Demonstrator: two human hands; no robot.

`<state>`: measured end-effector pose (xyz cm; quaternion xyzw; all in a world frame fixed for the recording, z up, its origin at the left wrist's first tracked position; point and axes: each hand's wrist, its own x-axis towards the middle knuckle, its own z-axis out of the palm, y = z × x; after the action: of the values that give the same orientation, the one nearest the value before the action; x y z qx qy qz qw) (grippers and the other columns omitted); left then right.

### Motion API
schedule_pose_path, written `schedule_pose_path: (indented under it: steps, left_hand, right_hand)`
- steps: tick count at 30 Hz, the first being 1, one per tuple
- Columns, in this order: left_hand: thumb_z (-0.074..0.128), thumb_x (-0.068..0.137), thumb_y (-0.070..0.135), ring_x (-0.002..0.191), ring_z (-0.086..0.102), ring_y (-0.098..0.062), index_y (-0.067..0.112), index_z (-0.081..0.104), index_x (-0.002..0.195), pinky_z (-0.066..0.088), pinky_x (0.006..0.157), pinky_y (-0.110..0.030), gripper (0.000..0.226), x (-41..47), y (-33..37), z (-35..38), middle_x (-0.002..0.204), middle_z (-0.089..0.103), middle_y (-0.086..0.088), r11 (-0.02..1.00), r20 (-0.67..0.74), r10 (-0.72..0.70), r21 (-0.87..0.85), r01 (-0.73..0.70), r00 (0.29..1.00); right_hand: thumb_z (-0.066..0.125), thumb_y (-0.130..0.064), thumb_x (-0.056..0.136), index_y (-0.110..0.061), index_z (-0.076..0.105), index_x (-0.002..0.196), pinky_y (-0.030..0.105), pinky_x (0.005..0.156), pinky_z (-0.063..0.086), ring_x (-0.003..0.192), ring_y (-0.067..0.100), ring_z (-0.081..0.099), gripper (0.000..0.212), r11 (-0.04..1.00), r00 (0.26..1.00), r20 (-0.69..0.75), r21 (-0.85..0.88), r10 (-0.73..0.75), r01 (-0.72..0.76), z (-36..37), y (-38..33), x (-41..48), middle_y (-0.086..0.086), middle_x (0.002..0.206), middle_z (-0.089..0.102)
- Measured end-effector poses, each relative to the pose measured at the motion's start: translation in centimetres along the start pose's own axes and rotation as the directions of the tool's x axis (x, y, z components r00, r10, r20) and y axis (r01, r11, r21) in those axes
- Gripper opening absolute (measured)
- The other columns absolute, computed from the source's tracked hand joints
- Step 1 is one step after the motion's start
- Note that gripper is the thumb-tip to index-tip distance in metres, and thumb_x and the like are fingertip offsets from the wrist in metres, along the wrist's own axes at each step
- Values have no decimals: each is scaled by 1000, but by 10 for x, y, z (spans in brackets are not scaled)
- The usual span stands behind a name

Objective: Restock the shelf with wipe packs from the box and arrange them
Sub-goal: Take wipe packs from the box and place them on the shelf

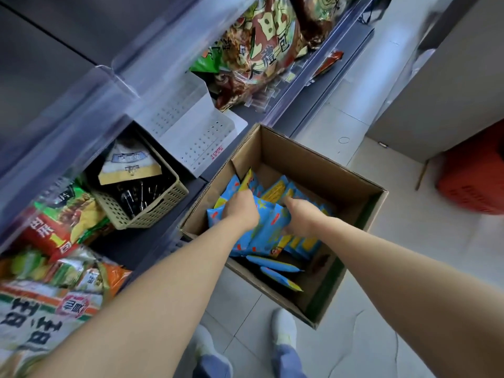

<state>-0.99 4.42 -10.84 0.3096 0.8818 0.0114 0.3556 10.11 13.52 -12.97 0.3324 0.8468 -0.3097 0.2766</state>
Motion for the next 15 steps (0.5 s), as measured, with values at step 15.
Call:
schedule_pose_path:
  steps: [15]
  left_hand:
    - [56, 92, 11, 114, 56, -32, -2, 52, 121, 47, 82, -37, 32, -100, 37, -145, 128, 55, -15, 993, -172, -46, -114, 27, 984]
  right_hand:
    - [50, -3, 81, -6, 59, 117, 32, 71, 48, 101, 32, 60, 37, 993, 910, -413, 111, 20, 29, -164, -52, -124, 15, 112, 64]
